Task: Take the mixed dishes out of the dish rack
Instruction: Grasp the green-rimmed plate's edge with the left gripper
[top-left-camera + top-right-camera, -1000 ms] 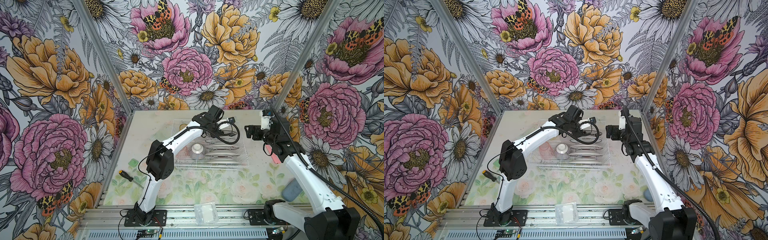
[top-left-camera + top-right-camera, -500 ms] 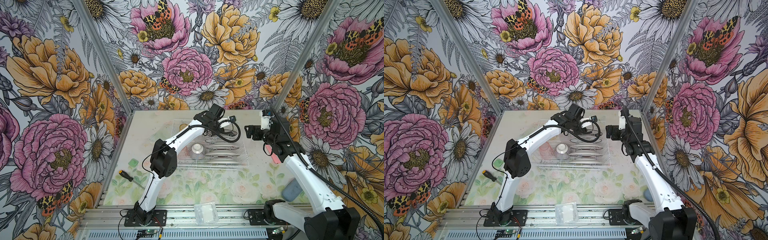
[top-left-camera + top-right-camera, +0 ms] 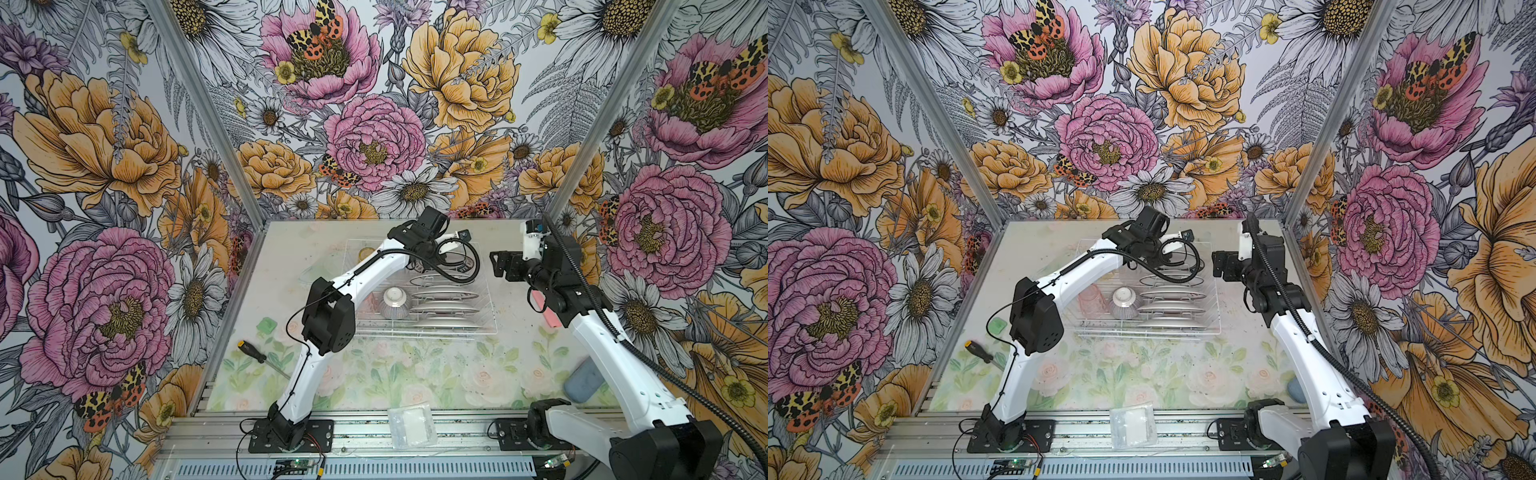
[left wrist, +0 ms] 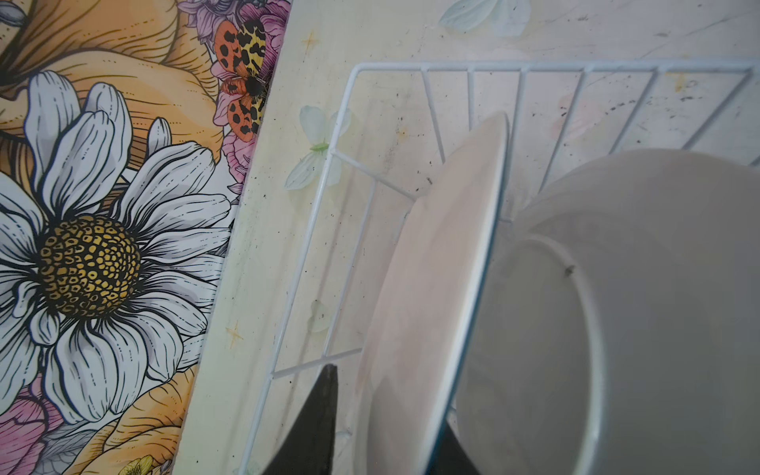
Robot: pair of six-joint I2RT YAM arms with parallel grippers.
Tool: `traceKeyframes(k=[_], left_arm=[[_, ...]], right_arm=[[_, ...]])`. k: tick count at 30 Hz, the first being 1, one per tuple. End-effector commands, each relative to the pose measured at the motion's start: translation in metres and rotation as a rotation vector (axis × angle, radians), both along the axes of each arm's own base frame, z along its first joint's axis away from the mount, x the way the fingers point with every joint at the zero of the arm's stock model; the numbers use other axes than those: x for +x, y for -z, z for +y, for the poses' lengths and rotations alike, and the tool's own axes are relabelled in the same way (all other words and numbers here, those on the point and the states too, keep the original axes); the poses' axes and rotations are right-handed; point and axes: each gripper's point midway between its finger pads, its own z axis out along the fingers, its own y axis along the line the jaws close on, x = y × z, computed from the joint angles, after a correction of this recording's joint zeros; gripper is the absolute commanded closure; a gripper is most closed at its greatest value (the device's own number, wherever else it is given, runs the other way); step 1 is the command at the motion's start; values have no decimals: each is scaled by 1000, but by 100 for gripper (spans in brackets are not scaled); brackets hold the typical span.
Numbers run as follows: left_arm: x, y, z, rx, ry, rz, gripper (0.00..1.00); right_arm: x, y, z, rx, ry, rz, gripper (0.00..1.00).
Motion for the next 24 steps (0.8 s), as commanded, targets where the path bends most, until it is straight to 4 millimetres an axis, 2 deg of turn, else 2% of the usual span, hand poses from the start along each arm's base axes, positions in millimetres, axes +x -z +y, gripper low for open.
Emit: traceKeyframes(k=[1,18,24], left_arm=[[17,-4,1,9,-28,-64,74],[30,0,-3,51,-46,-160,85],[33,-4,-4,37,-57,-189,96]], right_arm=[[-4,-3,2,1,-13,-13,8],[-7,-5,1,2,-6,-24,8],[-8,-5,0,4,0,-25,8]])
